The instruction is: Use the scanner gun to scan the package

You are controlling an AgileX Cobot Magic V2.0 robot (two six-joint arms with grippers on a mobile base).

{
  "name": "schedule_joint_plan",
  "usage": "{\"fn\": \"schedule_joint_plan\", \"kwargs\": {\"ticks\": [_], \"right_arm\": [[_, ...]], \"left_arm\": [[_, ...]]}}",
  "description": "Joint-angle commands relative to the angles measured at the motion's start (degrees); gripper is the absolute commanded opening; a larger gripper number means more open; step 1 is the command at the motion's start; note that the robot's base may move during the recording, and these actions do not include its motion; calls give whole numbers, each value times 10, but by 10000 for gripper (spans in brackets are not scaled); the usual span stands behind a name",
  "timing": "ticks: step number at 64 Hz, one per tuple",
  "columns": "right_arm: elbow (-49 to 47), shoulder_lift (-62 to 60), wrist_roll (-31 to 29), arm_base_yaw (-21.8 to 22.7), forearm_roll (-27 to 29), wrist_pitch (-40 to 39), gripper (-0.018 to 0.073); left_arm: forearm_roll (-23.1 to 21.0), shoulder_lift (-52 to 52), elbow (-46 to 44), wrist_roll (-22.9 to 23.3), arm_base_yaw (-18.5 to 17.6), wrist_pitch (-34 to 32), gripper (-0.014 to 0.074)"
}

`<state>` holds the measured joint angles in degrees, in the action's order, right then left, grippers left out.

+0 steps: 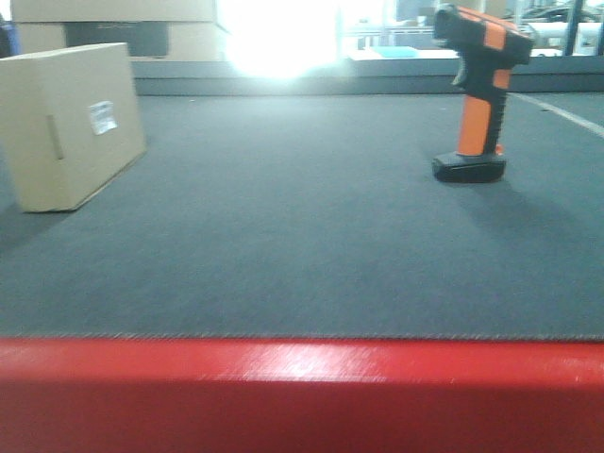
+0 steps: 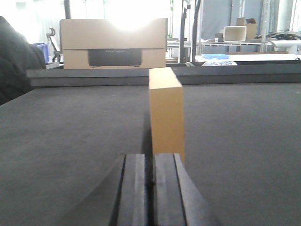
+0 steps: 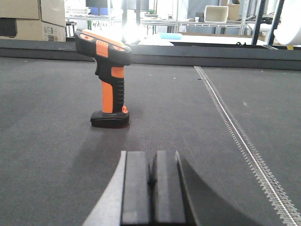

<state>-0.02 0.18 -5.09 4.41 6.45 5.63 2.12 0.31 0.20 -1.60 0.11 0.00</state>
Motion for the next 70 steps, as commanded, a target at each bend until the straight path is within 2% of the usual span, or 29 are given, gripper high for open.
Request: {"fn": "schedule_joint_plan", "kwargs": {"ticks": [1,70], "right_arm": [[0,-2,-1,-16,-5,-13,-154],[0,-2,-1,-23,-5,-13,-154]], "left_arm": [[-4,-3,-2,-1,2,-13,-111],[-4,-3,-2,-1,2,-13,-111]]}}
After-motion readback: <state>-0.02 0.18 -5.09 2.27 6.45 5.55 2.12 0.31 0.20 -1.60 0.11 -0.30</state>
